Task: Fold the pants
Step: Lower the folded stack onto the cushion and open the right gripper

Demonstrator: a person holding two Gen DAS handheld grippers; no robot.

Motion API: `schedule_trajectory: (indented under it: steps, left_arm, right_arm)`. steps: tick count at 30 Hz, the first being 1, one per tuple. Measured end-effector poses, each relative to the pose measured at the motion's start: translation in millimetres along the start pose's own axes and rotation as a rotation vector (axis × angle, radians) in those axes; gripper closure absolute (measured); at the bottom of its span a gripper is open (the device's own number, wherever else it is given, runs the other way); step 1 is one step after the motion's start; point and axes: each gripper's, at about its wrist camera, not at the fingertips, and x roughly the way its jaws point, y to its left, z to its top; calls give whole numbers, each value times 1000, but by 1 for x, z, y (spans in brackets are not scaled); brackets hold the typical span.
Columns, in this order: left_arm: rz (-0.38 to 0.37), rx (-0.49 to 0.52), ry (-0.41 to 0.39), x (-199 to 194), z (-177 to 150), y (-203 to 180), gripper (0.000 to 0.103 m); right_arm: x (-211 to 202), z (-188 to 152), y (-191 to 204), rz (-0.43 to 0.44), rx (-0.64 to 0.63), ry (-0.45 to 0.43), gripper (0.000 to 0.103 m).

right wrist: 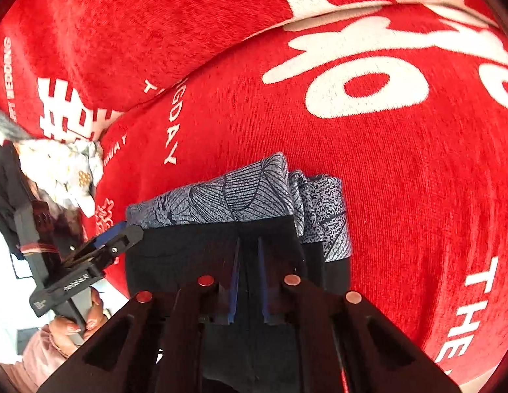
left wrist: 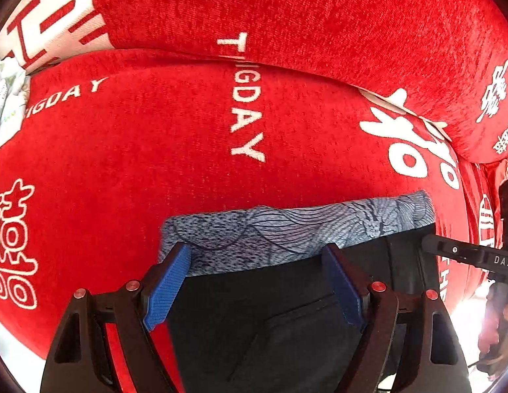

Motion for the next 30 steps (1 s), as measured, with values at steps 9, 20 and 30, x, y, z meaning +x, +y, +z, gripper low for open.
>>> schedule_trajectory:
  steps: [9, 20, 30]
  left_arm:
    - [127, 29, 60, -26, -24, -11, 20]
    - [194, 78, 96, -58, -43, -31, 2]
    - [222, 93, 94, -85, -53, -40, 2]
  right_arm:
    - [-28, -21, 8, -71, 31, 14, 60]
    - [-49, -64, 23, -138, 58, 76, 43]
    - [-69, -79, 65, -198, -39, 63, 22]
